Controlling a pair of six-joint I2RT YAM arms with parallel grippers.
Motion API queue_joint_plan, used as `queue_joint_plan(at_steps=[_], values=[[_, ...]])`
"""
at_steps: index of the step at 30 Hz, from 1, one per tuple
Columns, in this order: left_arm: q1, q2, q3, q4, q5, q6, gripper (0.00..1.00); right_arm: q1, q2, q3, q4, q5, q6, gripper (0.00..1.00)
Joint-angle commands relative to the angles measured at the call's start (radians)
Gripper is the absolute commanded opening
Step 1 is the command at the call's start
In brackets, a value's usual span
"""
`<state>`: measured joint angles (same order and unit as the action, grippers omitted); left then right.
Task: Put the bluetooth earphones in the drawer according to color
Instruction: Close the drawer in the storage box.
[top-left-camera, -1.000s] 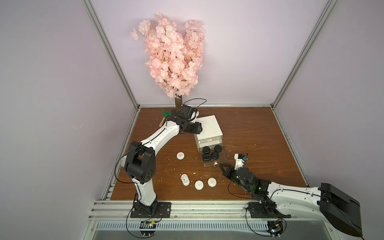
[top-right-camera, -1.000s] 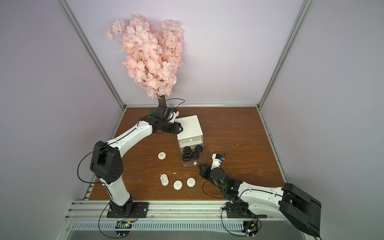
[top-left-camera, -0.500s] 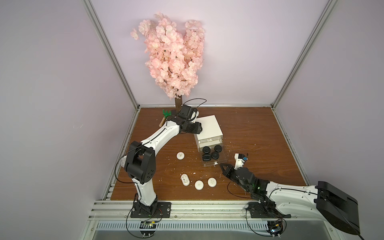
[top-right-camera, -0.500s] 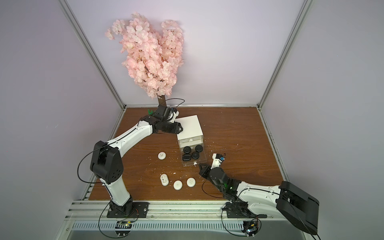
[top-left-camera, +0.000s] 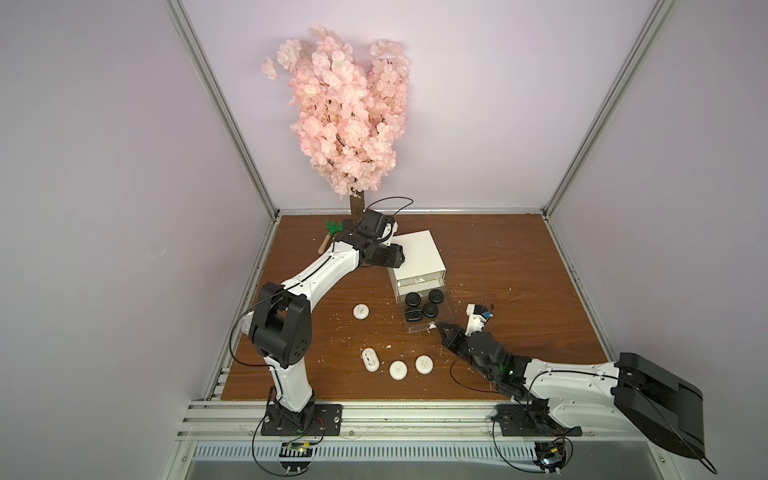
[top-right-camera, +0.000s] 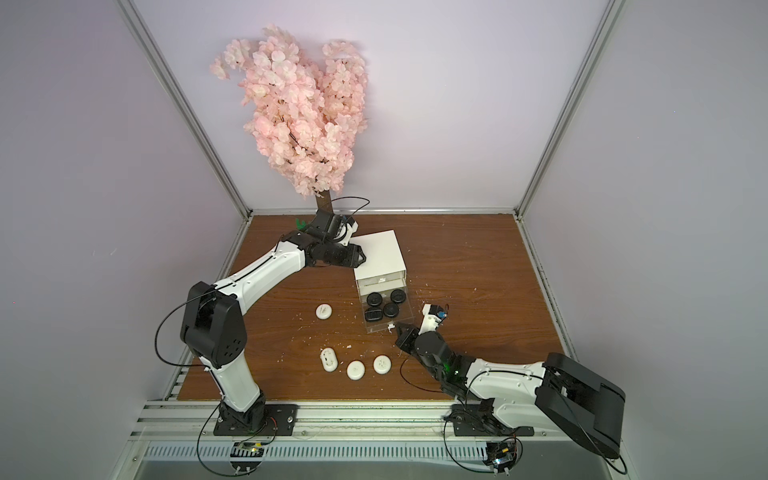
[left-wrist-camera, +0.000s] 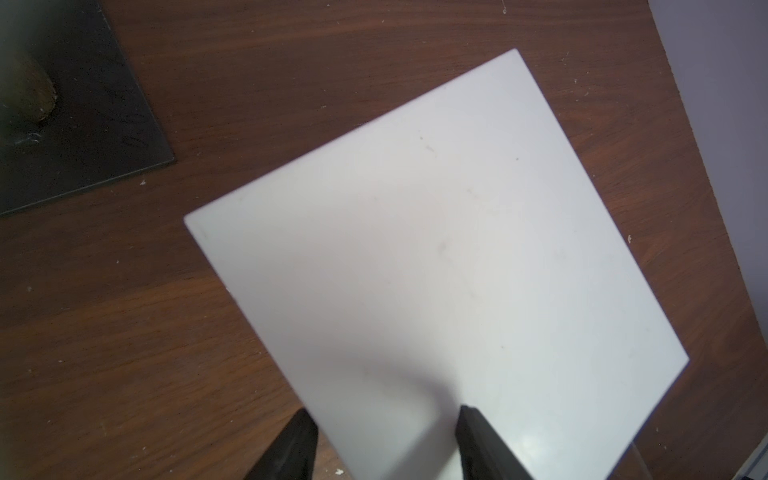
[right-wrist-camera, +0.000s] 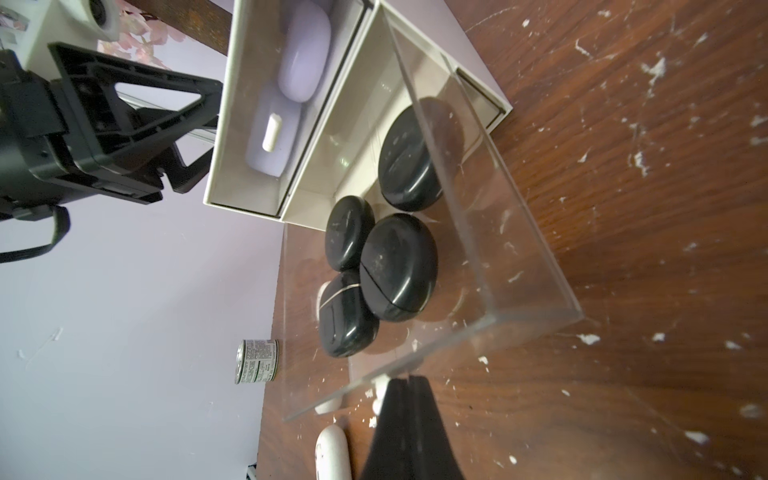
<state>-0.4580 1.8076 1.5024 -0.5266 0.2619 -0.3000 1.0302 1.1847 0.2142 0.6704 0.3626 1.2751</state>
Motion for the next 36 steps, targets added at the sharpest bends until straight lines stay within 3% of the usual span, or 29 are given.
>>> queue_joint_plan(at_steps=[1, 22, 36], values=[[-0.025, 0.065, -0.013, -0.053, -0.007, 0.017, 0.57, -0.024, 0.009, 0.049, 0.061, 0.022, -0.030, 0.00], [-0.034, 0.068, -0.013, -0.054, 0.003, 0.018, 0.56, -0.131, 0.316, 0.221, 0.226, -0.112, -0.048, 0.00], [-0.036, 0.068, -0.013, -0.053, 0.012, 0.018, 0.54, -0.189, 0.400, 0.287, 0.253, -0.129, -0.054, 0.00]])
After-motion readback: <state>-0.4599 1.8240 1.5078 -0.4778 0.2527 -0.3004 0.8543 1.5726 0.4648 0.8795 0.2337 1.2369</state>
